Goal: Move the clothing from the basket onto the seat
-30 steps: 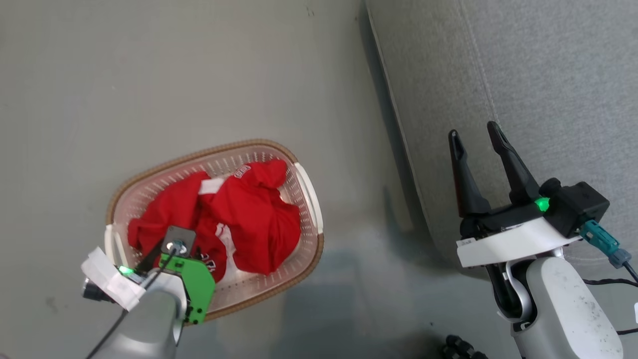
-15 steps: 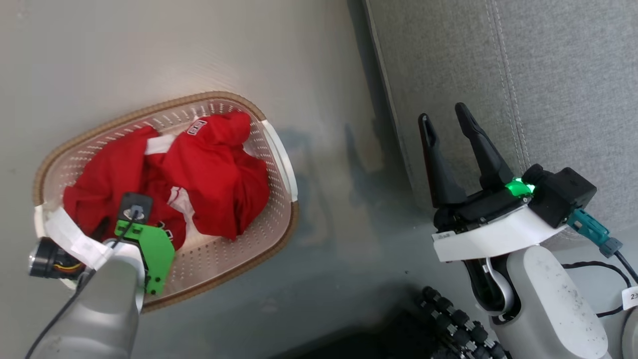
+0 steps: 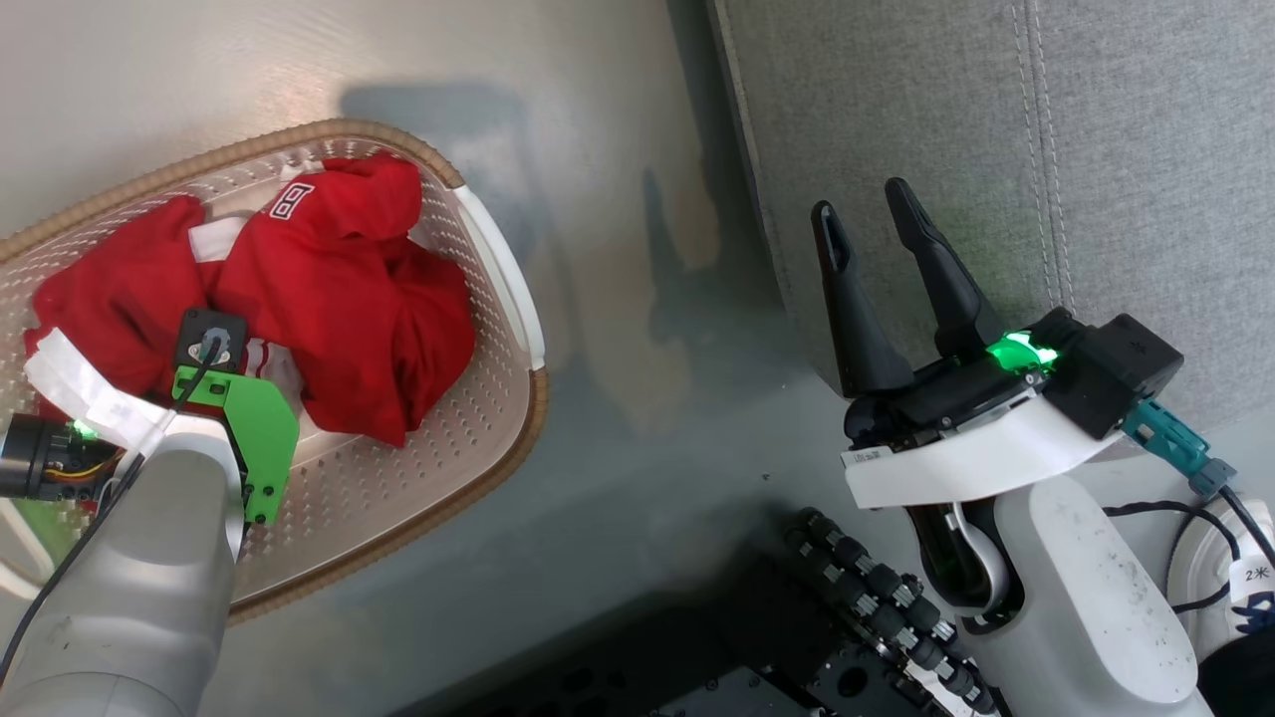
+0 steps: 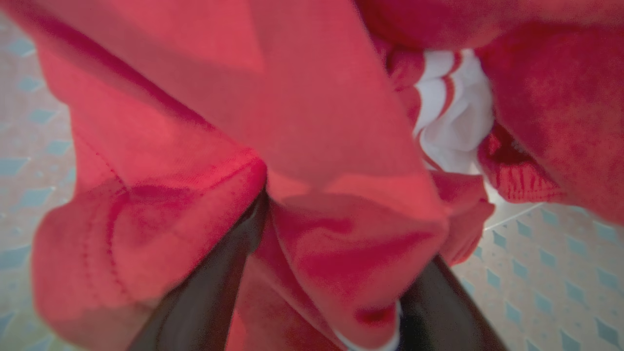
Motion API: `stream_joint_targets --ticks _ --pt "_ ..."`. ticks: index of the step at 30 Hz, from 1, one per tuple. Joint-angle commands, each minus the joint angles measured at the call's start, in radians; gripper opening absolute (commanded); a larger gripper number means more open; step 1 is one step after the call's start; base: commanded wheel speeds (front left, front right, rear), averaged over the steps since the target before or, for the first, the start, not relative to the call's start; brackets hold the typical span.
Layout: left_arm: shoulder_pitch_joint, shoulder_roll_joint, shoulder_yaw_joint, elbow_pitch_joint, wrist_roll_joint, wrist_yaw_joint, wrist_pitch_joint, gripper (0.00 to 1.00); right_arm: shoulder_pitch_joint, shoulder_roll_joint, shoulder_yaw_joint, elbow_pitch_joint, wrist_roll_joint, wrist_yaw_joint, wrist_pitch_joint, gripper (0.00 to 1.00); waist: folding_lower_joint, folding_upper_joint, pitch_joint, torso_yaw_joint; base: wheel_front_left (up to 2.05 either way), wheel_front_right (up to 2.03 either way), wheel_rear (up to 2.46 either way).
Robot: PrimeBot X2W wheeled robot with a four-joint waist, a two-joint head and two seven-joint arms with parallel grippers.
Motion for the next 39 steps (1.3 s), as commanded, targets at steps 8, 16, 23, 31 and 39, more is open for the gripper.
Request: stream_joint_targets --ticks 8,16,23,31,39 --pt "0.02 0.004 0.003 0.0 -0.029 0.008 0.006 0.0 -0.019 0.012 0.002 0.023 -0.001 0.0 -0.003 1.0 -0.0001 0.0 -0.009 -0.021 0.0 0.0 0.0" --pt "0.044 -0.029 0.003 0.0 -0.047 0.014 -0.042 0.0 -0.009 -0.005 -0.016 0.029 -0.021 0.0 -0.003 1.0 -0.0001 0.0 -0.093 0.009 0.0 0.0 0.0" --pt "0.104 -0.059 0.024 0.0 -0.094 -0.002 -0.121 0.0 0.014 -0.021 -0.021 0.047 -0.032 0.0 -0.003 1.0 -0.0001 0.0 -0.222 0.042 0.0 0.0 0.0" --pt "0.182 -0.094 0.034 -0.003 -0.128 -0.048 -0.297 0.0 0.062 -0.035 -0.017 0.077 -0.041 0.0 -0.003 1.0 -0.0001 0.0 -0.408 0.089 0.0 0.0 0.0" --pt "0.257 -0.11 0.038 -0.047 -0.154 -0.087 -0.394 0.0 0.126 -0.044 -0.008 0.107 -0.053 0.0 -0.003 1.0 -0.0001 0.0 -0.597 0.133 0.0 0.0 0.0"
